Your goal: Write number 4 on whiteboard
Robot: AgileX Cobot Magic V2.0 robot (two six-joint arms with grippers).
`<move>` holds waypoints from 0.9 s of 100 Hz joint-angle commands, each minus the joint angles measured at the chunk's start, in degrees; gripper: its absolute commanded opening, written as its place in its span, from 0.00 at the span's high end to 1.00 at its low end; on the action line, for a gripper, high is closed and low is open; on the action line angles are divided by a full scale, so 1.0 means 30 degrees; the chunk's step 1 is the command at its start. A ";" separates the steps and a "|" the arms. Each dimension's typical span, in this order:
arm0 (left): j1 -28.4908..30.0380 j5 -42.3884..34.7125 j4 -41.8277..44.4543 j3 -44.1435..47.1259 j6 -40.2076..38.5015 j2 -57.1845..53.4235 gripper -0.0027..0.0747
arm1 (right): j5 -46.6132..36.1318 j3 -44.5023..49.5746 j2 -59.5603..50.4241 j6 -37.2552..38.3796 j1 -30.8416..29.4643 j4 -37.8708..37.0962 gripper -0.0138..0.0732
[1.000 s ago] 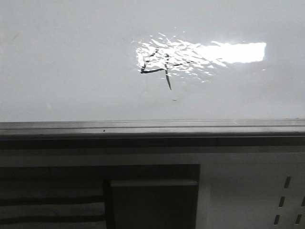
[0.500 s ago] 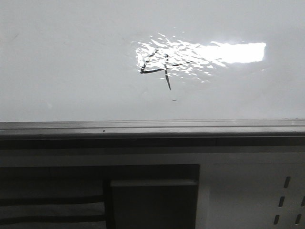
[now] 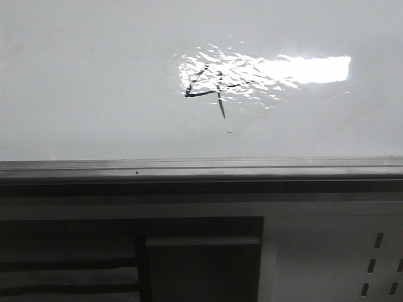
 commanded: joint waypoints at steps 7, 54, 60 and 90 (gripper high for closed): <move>0.1167 -0.3049 -0.1251 0.2167 -0.0086 -0.2785 0.99 | -0.1107 -0.0455 0.0204 0.0050 -0.0031 -0.0474 0.92; 0.1564 -0.5142 -0.1415 0.4950 -0.0086 -0.5603 0.99 | -0.1046 -0.0455 0.0204 0.0050 -0.0031 -0.0474 0.92; 0.1564 -0.5142 -0.1415 0.4950 -0.0086 -0.5603 0.99 | -0.1046 -0.0455 0.0204 0.0050 -0.0031 -0.0474 0.92; 0.1564 -0.5142 -0.3750 0.4950 0.3319 -0.5603 0.99 | -0.1046 -0.0455 0.0204 0.0050 -0.0031 -0.0474 0.92</move>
